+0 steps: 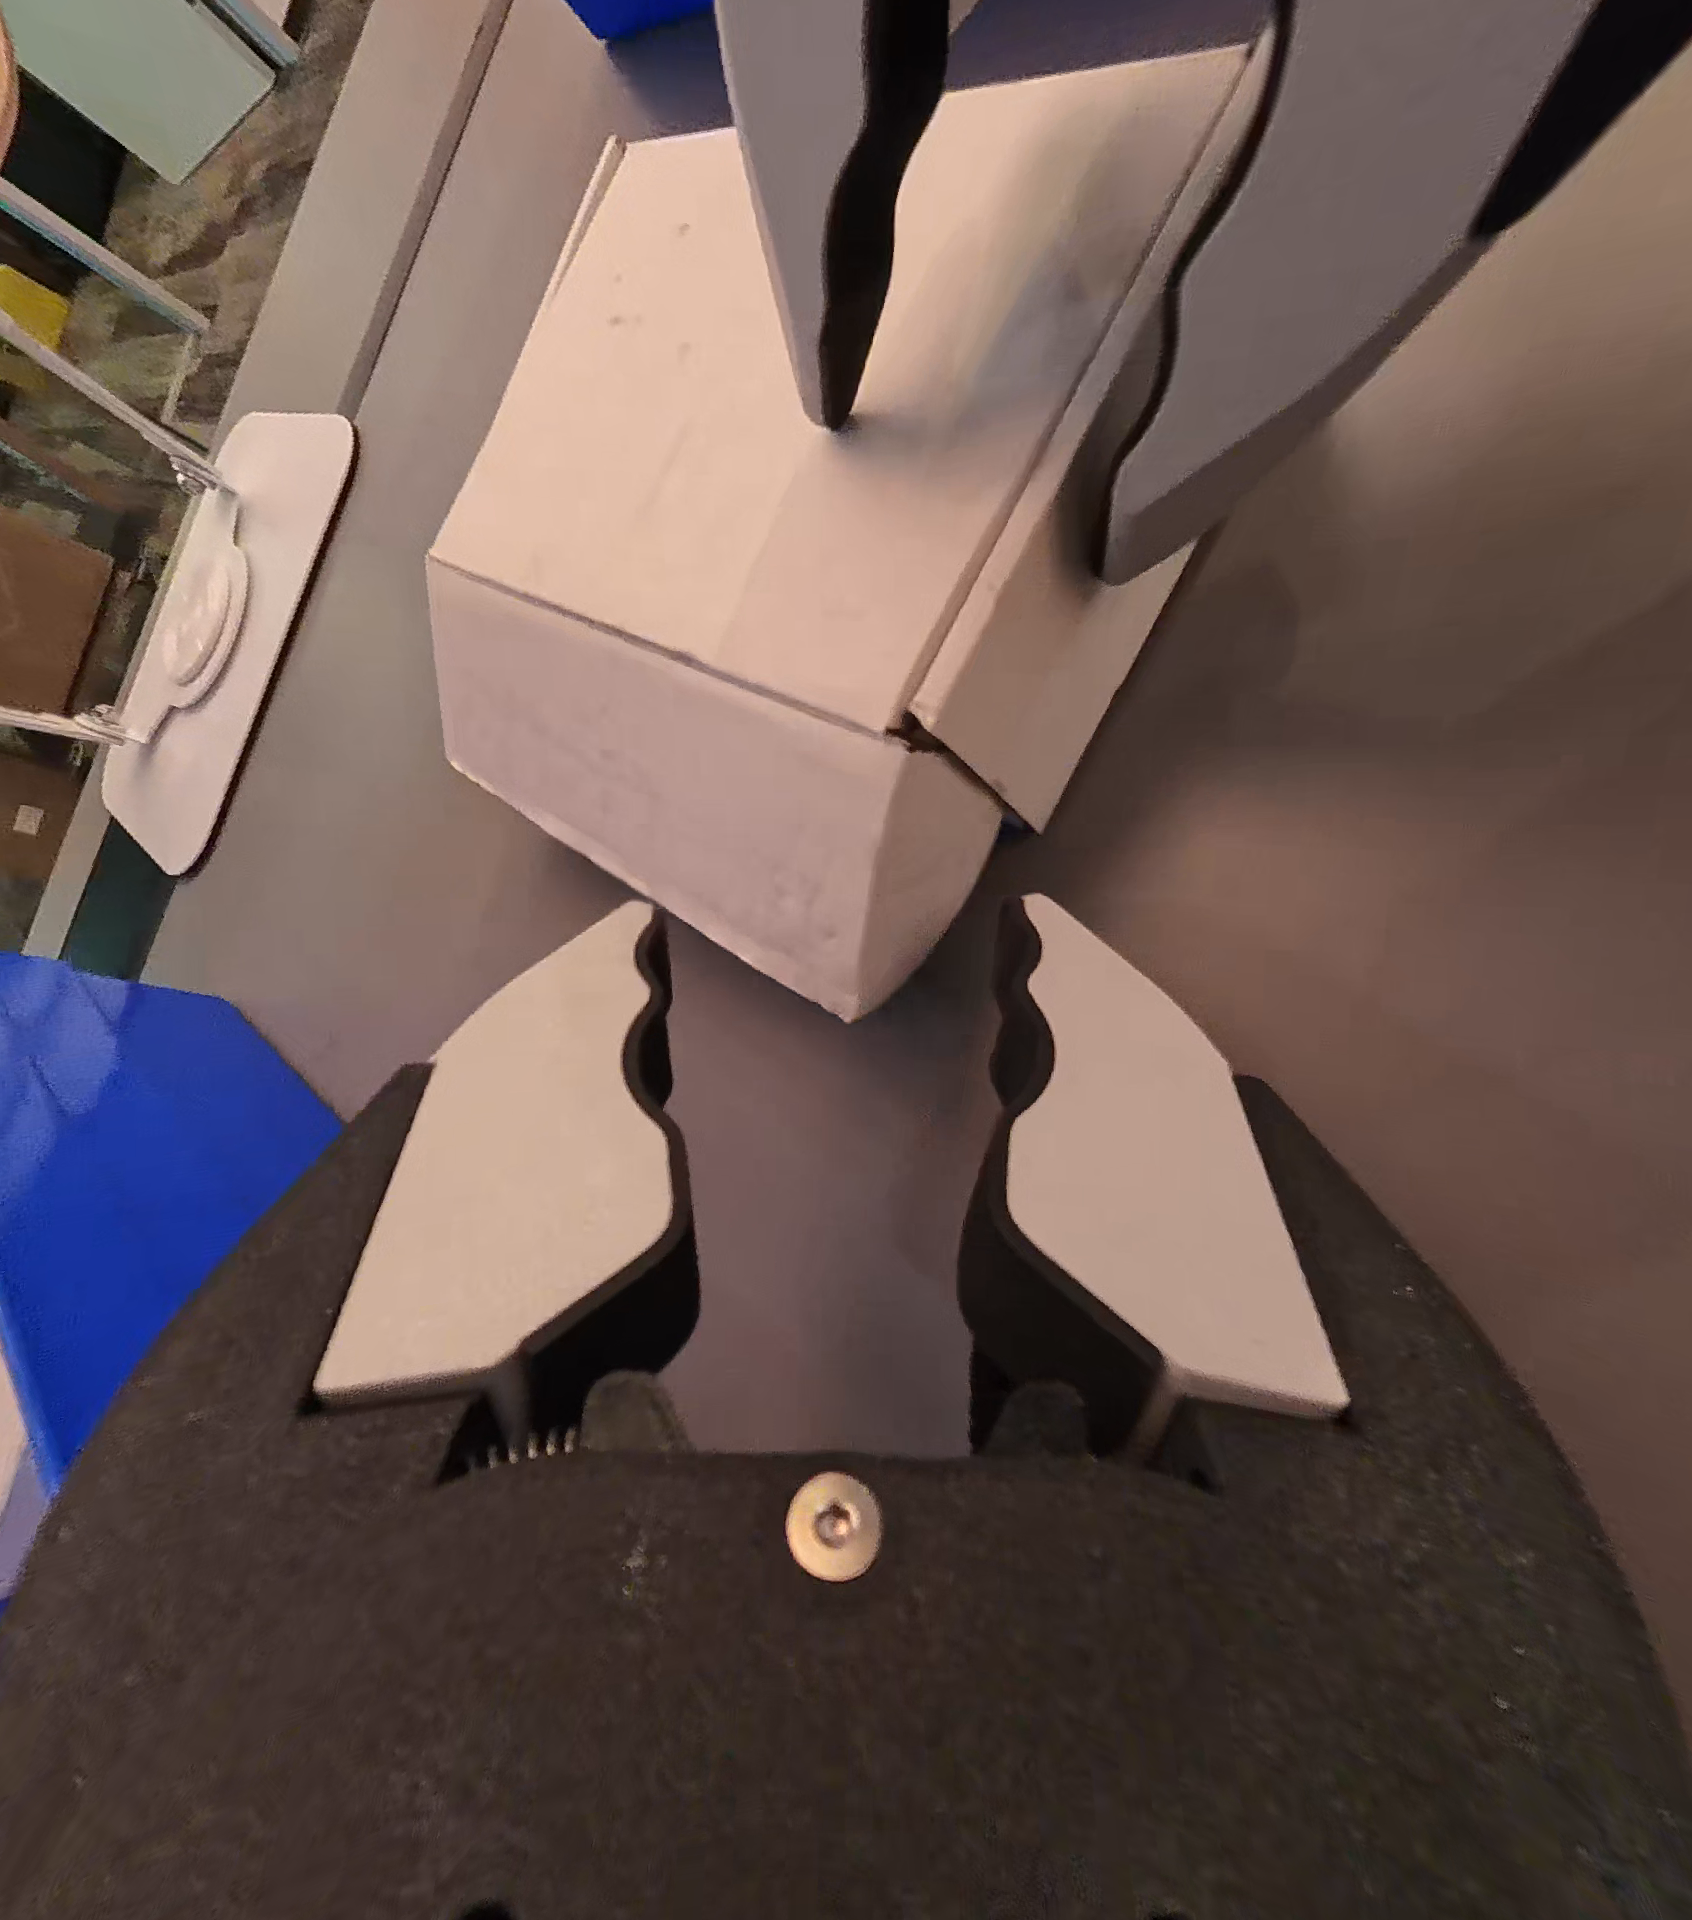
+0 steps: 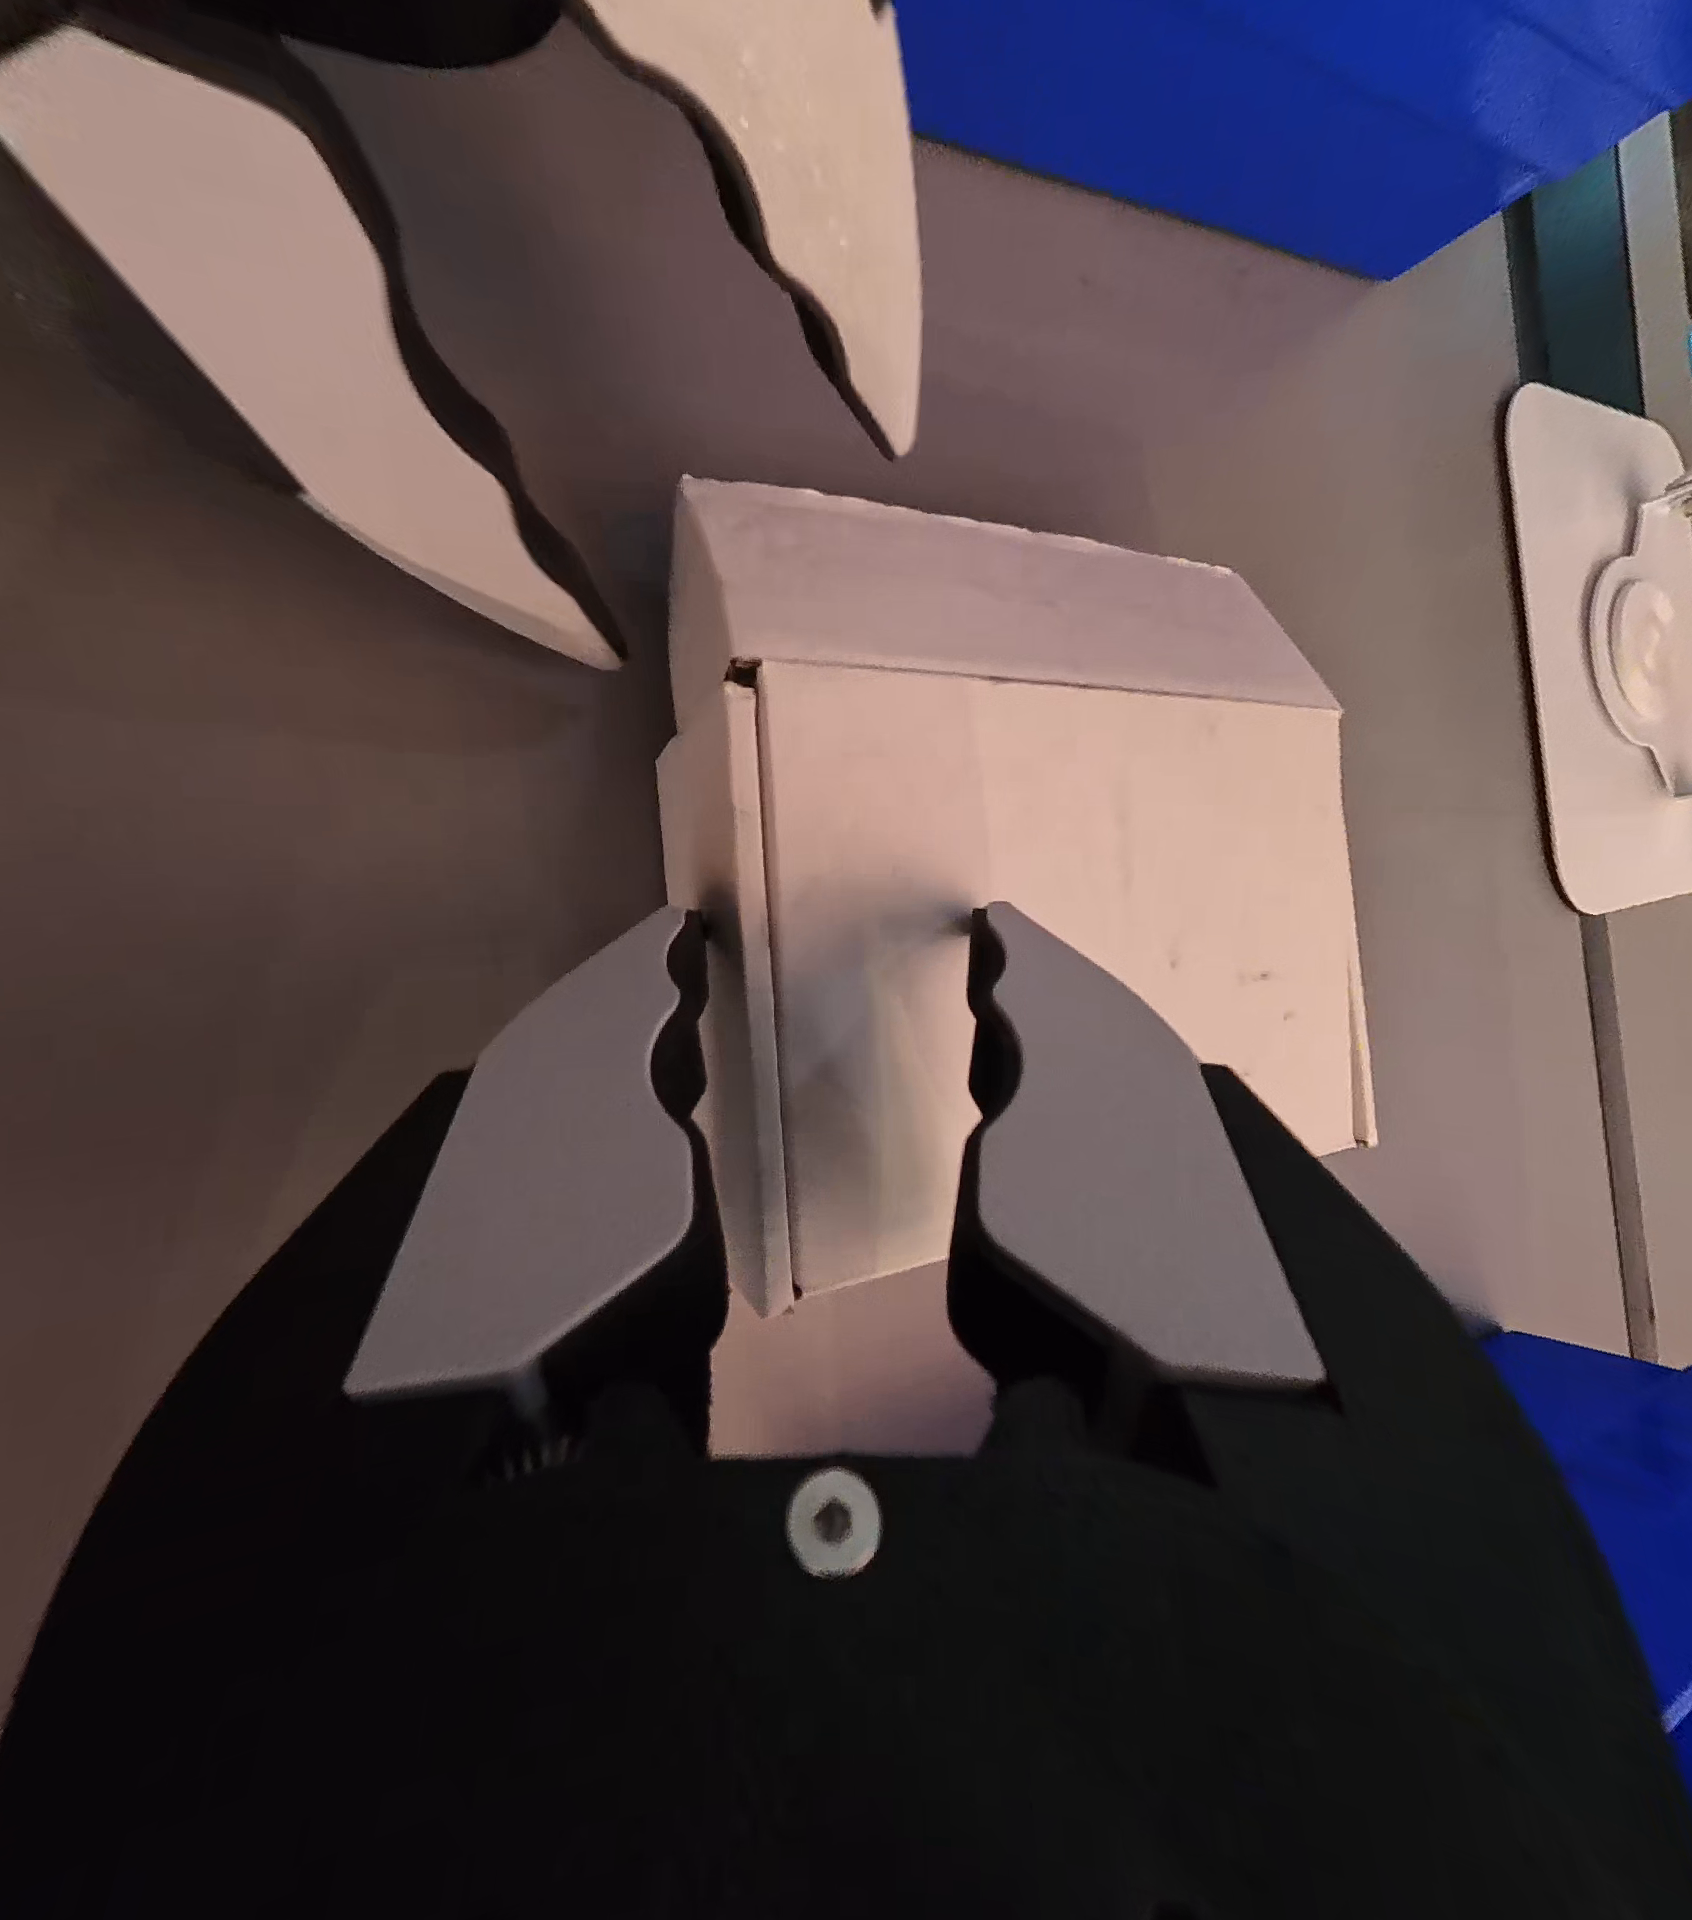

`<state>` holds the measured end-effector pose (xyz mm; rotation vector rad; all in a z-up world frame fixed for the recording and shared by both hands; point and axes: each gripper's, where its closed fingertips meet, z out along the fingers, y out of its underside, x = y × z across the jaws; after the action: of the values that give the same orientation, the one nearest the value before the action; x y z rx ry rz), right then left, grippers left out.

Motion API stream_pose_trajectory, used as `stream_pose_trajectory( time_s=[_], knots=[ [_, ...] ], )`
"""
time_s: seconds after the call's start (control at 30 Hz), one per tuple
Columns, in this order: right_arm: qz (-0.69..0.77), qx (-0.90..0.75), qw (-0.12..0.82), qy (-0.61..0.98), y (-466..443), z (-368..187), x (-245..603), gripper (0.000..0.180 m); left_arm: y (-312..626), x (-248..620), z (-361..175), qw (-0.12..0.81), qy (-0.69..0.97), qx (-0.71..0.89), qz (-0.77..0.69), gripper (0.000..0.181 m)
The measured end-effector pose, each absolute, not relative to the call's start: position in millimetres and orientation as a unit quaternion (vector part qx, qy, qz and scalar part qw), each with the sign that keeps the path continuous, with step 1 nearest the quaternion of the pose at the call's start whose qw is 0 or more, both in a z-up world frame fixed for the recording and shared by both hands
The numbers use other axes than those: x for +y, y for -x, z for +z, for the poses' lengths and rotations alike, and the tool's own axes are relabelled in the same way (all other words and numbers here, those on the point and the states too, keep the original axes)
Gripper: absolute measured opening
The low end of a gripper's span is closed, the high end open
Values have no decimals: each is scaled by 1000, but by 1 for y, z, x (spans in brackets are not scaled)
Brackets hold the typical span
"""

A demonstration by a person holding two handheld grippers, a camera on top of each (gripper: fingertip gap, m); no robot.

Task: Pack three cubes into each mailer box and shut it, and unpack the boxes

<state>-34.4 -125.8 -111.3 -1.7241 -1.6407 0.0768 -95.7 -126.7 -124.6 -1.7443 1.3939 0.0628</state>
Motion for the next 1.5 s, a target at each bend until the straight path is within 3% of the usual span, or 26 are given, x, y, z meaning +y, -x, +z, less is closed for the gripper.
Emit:
stream_pose_trajectory(
  time_s=[0.23,0.5,0.73,1.03,1.17,1.27,1.5],
  knots=[
    [53,-642,376,666,33,-111,-126,49,90,-113,-130,410,707,577,12,64],
    [83,-631,374,675,33,-111,-125,48,83,-116,-142,393,697,600,9,45],
    [90,-625,386,672,33,-111,-125,48,84,-122,-140,393,708,586,-20,40],
    [78,-614,362,697,19,-110,-128,54,65,-165,-144,370,722,577,-91,46],
    [123,-575,373,718,12,-98,-128,60,44,-193,-146,361,697,610,-108,39],
    [171,-553,369,727,17,-95,-129,62,51,-190,-138,373,705,595,-101,41],
    [109,-556,336,753,2,-124,-106,65,105,-174,-128,379,765,501,-139,45]
  ],
)
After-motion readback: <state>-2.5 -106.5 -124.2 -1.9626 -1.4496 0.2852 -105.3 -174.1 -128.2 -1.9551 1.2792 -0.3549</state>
